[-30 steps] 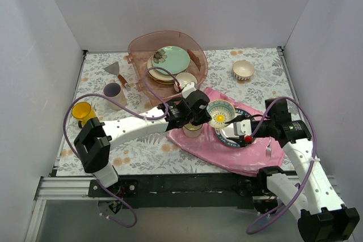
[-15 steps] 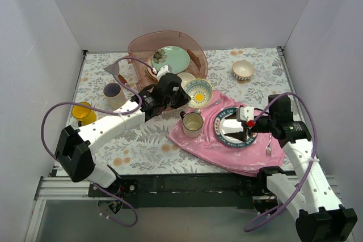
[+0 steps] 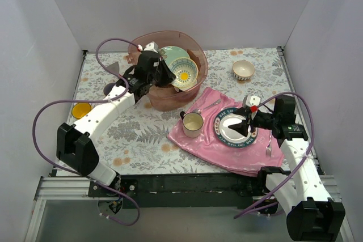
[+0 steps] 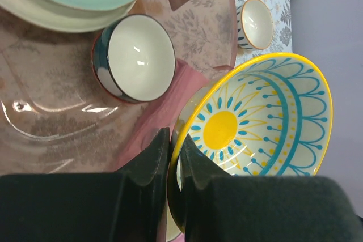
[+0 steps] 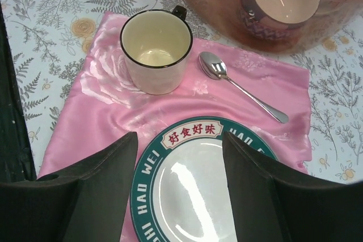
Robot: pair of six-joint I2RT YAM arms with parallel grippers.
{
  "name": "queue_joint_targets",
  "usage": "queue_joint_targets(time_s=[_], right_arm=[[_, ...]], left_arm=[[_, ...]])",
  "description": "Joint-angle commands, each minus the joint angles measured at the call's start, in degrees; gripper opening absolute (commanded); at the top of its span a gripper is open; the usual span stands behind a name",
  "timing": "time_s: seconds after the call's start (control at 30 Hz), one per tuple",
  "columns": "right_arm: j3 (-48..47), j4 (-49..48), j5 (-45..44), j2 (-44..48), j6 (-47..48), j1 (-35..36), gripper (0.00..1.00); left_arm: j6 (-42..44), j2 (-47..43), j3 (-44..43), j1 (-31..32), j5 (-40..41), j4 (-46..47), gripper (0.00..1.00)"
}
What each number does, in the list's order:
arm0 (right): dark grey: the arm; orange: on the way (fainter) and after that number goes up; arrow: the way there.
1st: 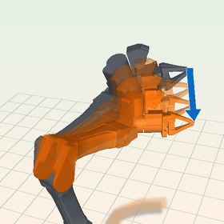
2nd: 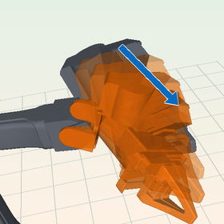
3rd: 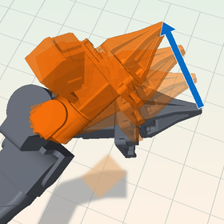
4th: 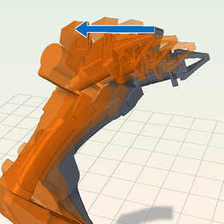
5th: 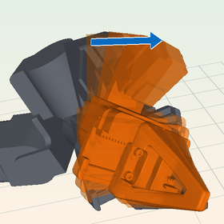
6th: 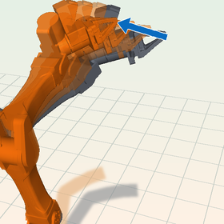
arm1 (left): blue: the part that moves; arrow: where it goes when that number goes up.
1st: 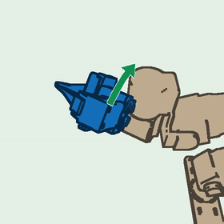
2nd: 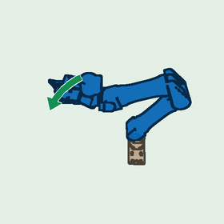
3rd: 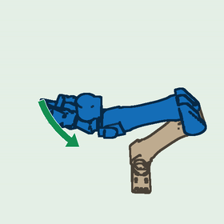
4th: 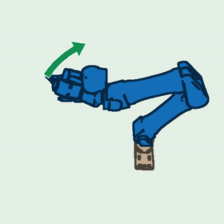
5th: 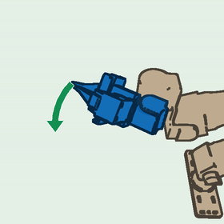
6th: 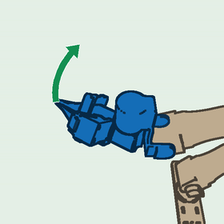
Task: Place the mixed dishes into the plastic bin
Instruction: Place the bowl in the plastic bin.
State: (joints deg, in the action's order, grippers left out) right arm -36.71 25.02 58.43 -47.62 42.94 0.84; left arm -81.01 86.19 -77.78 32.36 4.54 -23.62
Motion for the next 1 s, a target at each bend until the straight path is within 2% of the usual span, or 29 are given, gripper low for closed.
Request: queue_joint_targets(time_s=[0.0, 0.23, 0.67, 0.97], right_arm=[[0.4, -4.2, -1.0, 0.9, -3.6, -2.0, 0.69], [0.8, -4.3, -1.5, 1.5, -3.6, -2.5, 0.69], [0.8, -3.8, -1.5, 1.9, -3.0, -3.1, 0.70], [0.9, -3.7, -1.4, 1.8, -2.9, -3.3, 0.70]], left_arm=[[7.8, 2.6, -5.3, -3.9, -9.3, 4.5, 0.00], [11.6, 12.8, -15.9, -7.0, -10.3, 0.2, 0.00], [16.3, 29.3, -30.7, -7.5, -9.5, -8.9, 0.00], [17.6, 34.1, -33.9, -7.5, -9.0, -13.1, 0.01]])
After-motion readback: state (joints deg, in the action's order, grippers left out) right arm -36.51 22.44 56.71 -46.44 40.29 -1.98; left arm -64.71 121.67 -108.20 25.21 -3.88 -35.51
